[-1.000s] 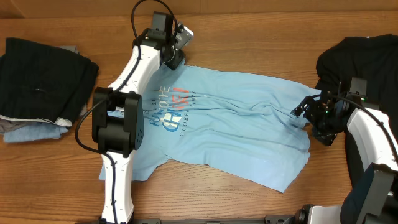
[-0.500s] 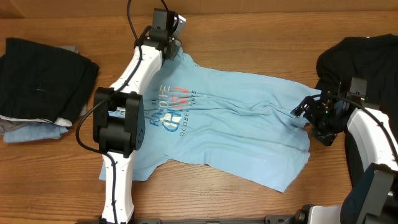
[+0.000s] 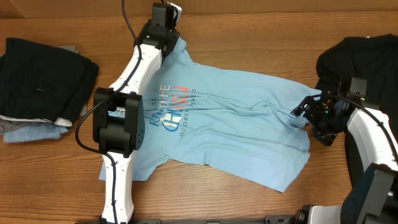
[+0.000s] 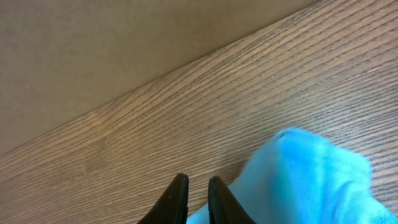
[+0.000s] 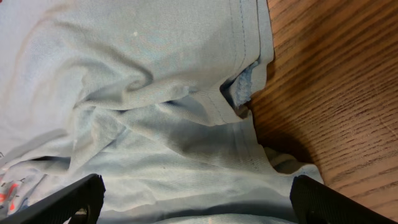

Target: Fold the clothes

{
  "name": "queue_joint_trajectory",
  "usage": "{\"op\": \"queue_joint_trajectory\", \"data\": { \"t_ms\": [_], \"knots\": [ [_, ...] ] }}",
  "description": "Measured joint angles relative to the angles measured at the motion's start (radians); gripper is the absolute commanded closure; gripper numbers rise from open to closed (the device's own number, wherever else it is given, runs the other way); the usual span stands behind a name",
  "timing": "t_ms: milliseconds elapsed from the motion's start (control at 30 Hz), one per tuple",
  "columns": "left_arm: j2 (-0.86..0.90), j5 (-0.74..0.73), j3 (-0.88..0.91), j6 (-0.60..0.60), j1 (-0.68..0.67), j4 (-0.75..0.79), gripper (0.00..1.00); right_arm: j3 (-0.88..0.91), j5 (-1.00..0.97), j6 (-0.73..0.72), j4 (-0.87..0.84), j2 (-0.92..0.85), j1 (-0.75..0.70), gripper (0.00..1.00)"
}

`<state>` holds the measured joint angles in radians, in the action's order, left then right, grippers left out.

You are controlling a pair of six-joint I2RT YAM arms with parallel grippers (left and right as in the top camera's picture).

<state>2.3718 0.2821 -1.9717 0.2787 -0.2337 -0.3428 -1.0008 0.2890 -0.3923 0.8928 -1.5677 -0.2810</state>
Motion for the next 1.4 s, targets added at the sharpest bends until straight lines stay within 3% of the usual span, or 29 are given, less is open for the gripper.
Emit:
{"op": "queue_joint_trajectory", "data": {
  "t_ms": [100, 267, 400, 633, 967, 1400],
  "knots": [
    [0.001, 0.0, 0.0, 0.0, 0.006, 0.0, 0.69, 0.0, 0.0, 0.0, 0.0, 0.0, 0.0, 0.0],
    [0.018, -0.047, -0.018, -0.085, 0.04, -0.114, 0.62, 0.0, 0.0, 0.0, 0.0, 0.0, 0.0, 0.0],
    [0.025, -0.164, -0.076, -0.087, 0.061, -0.276, 0.68, 0.0, 0.0, -0.001, 0.0, 0.0, 0.0, 0.0],
    [0.026, -0.303, -0.112, 0.04, 0.063, -0.436, 0.76, 0.0, 0.0, 0.0, 0.0, 0.0, 0.0, 0.0],
    [0.105, -0.361, -0.113, 0.065, 0.058, -0.427, 0.8, 0.0, 0.0, 0.0, -0.001, 0.0, 0.0, 0.0],
    [0.143, -0.269, -0.121, 0.034, 0.064, -0.208, 0.78, 0.0, 0.0, 0.0, -0.001, 0.0, 0.0, 0.0]
  ]
}}
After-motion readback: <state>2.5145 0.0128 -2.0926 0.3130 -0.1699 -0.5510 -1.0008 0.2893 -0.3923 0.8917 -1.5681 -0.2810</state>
